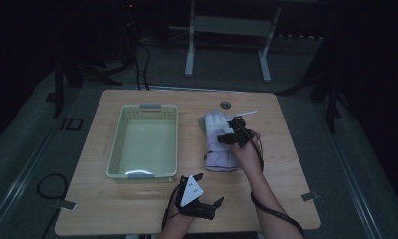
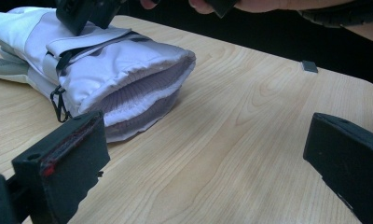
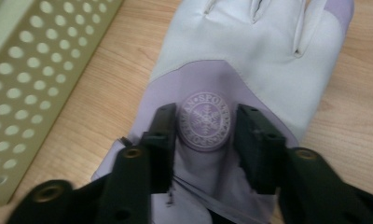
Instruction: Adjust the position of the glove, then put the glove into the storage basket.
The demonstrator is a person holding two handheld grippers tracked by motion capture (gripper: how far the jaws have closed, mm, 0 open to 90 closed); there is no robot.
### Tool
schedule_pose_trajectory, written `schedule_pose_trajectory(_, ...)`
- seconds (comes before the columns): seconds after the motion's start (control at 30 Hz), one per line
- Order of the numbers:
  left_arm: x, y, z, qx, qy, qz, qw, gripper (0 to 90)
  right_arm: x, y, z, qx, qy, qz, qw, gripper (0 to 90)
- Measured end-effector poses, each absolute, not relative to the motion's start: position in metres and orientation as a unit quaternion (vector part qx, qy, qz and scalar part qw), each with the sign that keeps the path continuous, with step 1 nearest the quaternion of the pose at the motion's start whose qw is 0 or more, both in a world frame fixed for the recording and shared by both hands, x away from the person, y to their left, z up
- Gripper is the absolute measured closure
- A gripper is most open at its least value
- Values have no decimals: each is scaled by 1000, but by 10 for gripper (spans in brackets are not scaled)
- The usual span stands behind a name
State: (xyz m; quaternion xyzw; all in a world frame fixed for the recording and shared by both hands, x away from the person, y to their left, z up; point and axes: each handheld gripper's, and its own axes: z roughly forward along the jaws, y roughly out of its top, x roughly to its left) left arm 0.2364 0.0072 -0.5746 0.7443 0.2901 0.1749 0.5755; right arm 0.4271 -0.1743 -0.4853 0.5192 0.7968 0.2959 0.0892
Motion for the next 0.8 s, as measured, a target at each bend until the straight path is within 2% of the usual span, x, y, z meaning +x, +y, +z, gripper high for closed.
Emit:
schedule_pose_trajectory(0.1, 236, 7, -575, 744, 291, 175, 575, 2, 426, -180, -484, 503, 806, 299, 89, 521)
schedule_pose_trajectory(0.17, 236, 7, -575, 744, 292, 175, 575, 2, 425, -182, -484, 491, 813, 301, 87, 465)
schedule_pose_trajectory(0.33, 236, 6, -575, 743, 295, 177, 574, 2, 419, -190, -478, 461, 823, 322, 77, 263)
schedule_pose_trajectory(0.47, 236, 6, -574, 746, 293, 181, 570, 2, 415, -198, -476, 437, 832, 336, 66, 179)
schedule_pose_trajectory(0.8, 241, 6, -574, 750, 305, 163, 564, 2, 402, -223, -475, 354, 856, 362, 103, 161)
